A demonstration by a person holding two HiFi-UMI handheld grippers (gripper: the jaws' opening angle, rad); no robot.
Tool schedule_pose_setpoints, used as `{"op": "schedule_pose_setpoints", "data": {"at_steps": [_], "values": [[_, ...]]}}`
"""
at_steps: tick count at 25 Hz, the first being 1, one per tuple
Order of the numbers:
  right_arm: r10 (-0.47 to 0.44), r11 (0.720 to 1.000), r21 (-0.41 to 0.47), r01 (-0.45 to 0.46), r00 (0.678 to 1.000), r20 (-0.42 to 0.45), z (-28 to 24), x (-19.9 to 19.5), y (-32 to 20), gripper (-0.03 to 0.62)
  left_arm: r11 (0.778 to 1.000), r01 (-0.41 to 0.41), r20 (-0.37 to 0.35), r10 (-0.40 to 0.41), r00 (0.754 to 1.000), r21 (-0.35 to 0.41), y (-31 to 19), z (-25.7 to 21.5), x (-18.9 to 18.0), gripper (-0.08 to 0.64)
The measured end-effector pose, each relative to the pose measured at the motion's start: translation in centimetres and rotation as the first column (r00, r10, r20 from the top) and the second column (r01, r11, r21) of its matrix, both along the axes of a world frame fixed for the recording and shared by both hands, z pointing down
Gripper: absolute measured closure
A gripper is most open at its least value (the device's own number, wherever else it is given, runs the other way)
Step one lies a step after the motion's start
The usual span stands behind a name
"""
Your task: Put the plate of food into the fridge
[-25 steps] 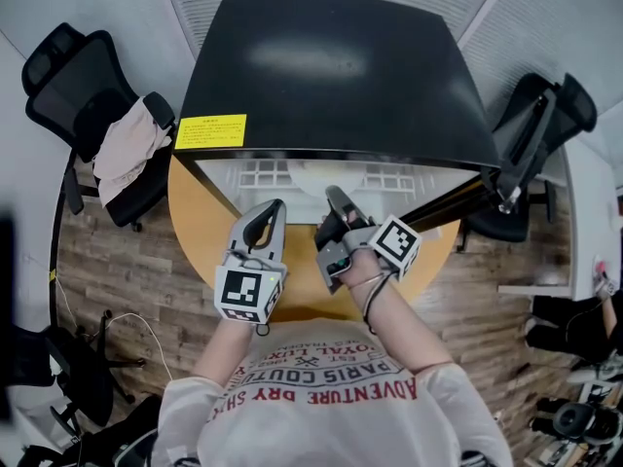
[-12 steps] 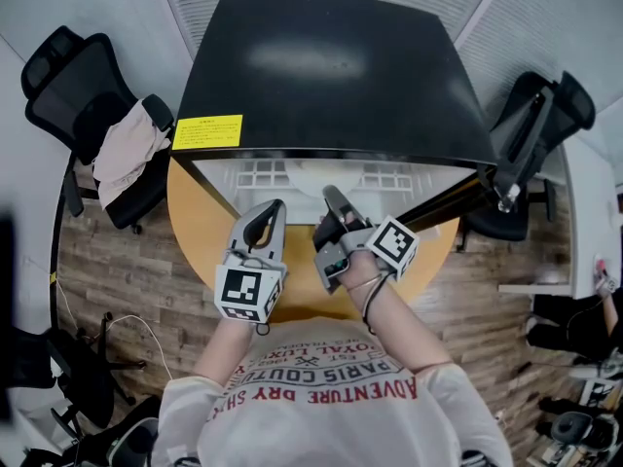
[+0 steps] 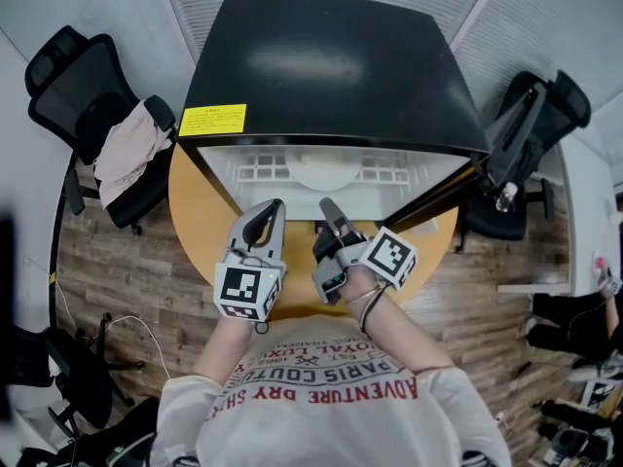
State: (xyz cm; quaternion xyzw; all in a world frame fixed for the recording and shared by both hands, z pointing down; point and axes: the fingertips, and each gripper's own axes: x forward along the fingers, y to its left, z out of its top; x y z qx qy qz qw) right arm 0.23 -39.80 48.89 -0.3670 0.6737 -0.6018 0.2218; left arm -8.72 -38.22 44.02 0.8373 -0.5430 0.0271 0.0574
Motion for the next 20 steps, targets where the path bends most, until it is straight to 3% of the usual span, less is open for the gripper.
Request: {"op": "schedule_pose_setpoints", "data": {"at_steps": [4, 7, 9, 12, 15, 20], "values": [[-0.053, 0.986, 0.148, 0.071, 0.991, -0.126, -1.6, -0.4, 1.1, 0.564, 1.0, -0.01, 0.002, 0.01, 1.0, 0.005, 0.6, -0.4, 0.2, 0.534], [-0.036, 0.944, 0.301, 0.137, 0.947, -0.32, -2.8, 0.1, 1.4, 0.565, 1.0, -0.017, 0.003, 0.017, 1.0, 0.008, 0.8, -0.6, 0.2, 0.534], [0.022, 0.9, 0.393, 0.188, 0.881, -0.472, -3.5, 0.9, 1.5, 0.564, 1.0, -0.018, 0.005, 0.018, 1.0, 0.01, 0.8, -0.7, 0.1, 0.534], [0.145, 0.817, 0.503, 0.282, 0.744, -0.652, -4.9, 1.6, 1.8, 0.564, 1.0, -0.022, 0.007, 0.022, 1.0, 0.008, 1.0, -0.7, 0.1, 0.534], [0.234, 0.755, 0.548, 0.359, 0.633, -0.738, -5.7, 1.9, 2.1, 0.563, 1.0, -0.026, 0.009, 0.026, 1.0, 0.005, 1.2, -0.8, 0.1, 0.534], [0.294, 0.699, 0.548, 0.459, 0.514, -0.806, -5.4, 1.6, 2.5, 0.565, 0.999, -0.033, 0.014, 0.033, 0.999, 0.003, 1.4, -0.7, 0.2, 0.534]]}}
